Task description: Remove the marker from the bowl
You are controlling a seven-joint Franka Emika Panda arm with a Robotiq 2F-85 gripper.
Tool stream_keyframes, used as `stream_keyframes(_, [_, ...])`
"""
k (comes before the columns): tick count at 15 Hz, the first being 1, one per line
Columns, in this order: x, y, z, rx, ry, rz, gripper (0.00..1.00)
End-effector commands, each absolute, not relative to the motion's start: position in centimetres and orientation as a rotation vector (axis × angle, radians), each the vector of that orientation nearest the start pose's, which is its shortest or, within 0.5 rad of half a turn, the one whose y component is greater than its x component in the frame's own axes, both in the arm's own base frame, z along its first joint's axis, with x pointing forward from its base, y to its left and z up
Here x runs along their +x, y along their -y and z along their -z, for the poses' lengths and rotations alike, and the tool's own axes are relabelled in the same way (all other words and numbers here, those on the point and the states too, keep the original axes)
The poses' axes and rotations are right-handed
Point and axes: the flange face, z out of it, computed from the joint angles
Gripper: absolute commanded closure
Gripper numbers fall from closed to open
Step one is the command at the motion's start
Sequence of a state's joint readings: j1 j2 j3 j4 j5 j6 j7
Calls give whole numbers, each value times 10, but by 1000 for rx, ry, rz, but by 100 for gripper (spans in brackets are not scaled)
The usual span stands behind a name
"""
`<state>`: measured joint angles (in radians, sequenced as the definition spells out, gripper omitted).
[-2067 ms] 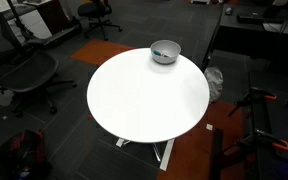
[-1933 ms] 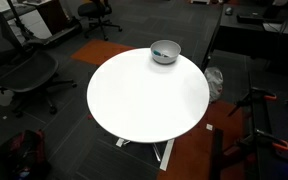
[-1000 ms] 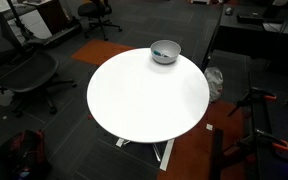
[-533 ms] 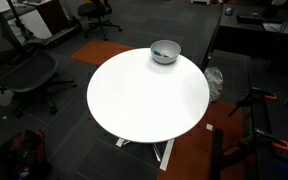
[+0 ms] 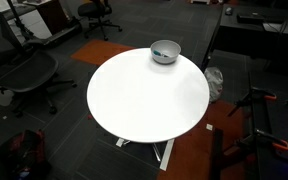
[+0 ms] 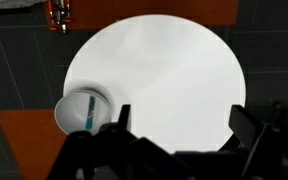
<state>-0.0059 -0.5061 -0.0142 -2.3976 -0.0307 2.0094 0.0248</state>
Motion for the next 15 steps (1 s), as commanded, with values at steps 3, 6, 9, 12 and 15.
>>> stream_keyframes(3, [462,50,-511,-3145,-112,229,0])
stream_keyframes(6, [486,73,-500,-3140,-133,238,0])
stream_keyframes(9, [510,96,-483,-3146,-164,208,0])
stream_keyframes(12, [532,116,-461,-3146,-178,171,0])
stream_keyframes(15, [551,133,-435,-3156,-173,131,0])
